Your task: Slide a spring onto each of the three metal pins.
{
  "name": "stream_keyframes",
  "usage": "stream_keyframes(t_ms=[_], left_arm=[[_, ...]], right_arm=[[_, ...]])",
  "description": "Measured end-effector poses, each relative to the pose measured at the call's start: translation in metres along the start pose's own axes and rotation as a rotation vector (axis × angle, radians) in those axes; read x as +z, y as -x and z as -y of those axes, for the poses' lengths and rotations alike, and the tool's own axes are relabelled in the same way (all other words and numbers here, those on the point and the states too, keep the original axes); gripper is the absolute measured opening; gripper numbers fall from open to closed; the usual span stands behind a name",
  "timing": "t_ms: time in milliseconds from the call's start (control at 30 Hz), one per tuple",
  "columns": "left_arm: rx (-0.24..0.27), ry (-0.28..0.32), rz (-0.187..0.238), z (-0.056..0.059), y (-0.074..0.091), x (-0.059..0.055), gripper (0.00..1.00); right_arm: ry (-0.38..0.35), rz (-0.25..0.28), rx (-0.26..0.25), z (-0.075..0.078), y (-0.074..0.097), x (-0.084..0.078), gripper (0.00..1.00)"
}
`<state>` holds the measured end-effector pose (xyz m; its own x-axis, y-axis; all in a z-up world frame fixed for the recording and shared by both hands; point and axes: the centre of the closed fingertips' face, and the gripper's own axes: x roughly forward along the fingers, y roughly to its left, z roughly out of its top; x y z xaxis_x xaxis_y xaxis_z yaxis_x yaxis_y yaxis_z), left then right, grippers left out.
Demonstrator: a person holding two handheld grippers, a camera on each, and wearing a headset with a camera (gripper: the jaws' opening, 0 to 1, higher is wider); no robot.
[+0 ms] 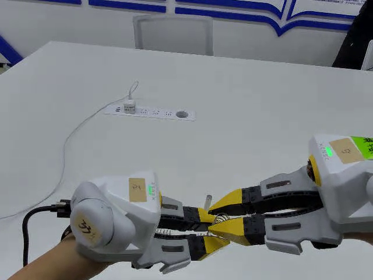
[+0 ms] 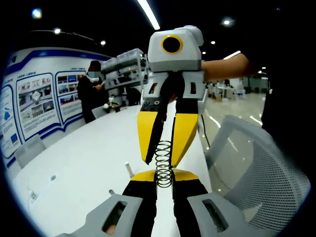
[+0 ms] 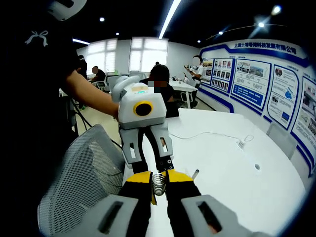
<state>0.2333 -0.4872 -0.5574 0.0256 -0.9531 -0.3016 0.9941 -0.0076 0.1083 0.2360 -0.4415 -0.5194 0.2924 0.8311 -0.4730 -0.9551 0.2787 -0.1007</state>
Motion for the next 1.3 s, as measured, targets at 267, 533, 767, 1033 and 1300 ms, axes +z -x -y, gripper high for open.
stream_keyframes(t_ms=[267,533,767,1033,1300], left_arm=[[0.015,0.022,0.013,0.0,0.001,-0.004,0.1],[0.028,0.028,0.01,-0.005,0.004,-0.005,0.1],[0.024,0.018,0.0,-0.003,0.003,-0.007,0.1],[0.073,0.026,0.009,-0.011,0.003,-0.006,0.11],[0.122,0.038,0.014,-0.025,0.01,-0.005,0.21]], right_arm=[[-0.032,-0.016,-0.01,0.001,-0.001,-0.005,0.12],[-0.046,0.001,-0.015,0.003,0.002,-0.003,0.12],[-0.044,-0.012,-0.016,0.002,0.001,-0.005,0.11],[-0.039,-0.012,-0.054,0.009,0.001,-0.005,0.11],[-0.04,0.017,-0.102,0.019,0.006,0.001,0.11]])
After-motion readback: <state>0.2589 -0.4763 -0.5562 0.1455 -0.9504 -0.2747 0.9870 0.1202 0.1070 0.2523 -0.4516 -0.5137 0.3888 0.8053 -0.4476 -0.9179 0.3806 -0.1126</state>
